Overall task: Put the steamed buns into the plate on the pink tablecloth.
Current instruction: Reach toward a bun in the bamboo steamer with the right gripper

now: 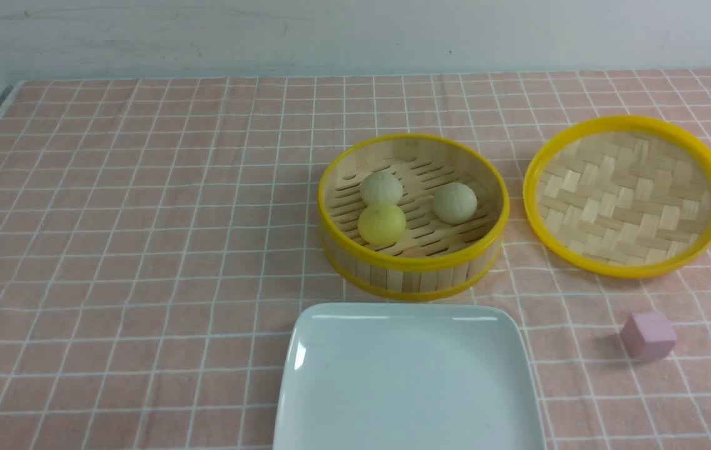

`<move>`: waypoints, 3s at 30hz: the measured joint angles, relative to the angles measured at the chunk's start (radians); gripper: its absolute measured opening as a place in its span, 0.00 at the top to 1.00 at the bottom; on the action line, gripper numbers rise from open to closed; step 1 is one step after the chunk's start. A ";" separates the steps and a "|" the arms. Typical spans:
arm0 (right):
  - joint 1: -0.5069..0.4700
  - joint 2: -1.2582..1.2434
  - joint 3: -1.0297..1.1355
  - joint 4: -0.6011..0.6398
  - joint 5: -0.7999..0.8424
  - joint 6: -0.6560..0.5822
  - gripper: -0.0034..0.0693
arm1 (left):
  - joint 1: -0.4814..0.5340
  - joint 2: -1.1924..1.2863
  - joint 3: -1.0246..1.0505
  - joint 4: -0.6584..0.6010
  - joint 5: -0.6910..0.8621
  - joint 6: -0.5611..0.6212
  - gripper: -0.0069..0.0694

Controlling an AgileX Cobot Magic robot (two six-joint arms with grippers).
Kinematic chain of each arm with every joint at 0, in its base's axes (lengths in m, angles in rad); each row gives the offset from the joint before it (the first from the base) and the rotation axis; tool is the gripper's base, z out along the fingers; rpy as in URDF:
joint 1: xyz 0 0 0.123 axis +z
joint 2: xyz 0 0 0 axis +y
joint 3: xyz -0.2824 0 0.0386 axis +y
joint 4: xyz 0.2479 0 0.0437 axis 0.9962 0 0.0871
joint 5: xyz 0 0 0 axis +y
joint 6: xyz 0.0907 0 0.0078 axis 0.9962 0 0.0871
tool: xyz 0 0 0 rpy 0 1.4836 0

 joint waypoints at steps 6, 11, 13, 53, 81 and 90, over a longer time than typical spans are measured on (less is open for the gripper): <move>0.000 0.000 0.000 0.000 0.000 0.000 0.62 | 0.000 0.000 0.000 0.000 0.000 0.000 0.59; 0.000 0.000 0.000 0.000 0.000 0.000 0.62 | 0.000 0.000 0.000 0.000 0.000 0.000 0.59; 0.000 0.000 0.000 0.000 0.000 0.000 0.62 | 0.000 0.000 0.000 0.000 0.000 0.000 0.59; 0.000 0.000 0.007 0.355 -0.030 0.228 0.62 | 0.000 0.000 0.000 0.000 0.000 0.000 0.59; 0.000 0.102 -0.279 0.728 0.122 -0.205 0.97 | 0.000 0.000 0.003 -0.722 -0.255 -0.647 0.59; 0.000 0.513 -0.463 0.610 0.514 -0.334 0.96 | 0.000 0.000 0.003 -0.714 -0.312 -0.642 0.59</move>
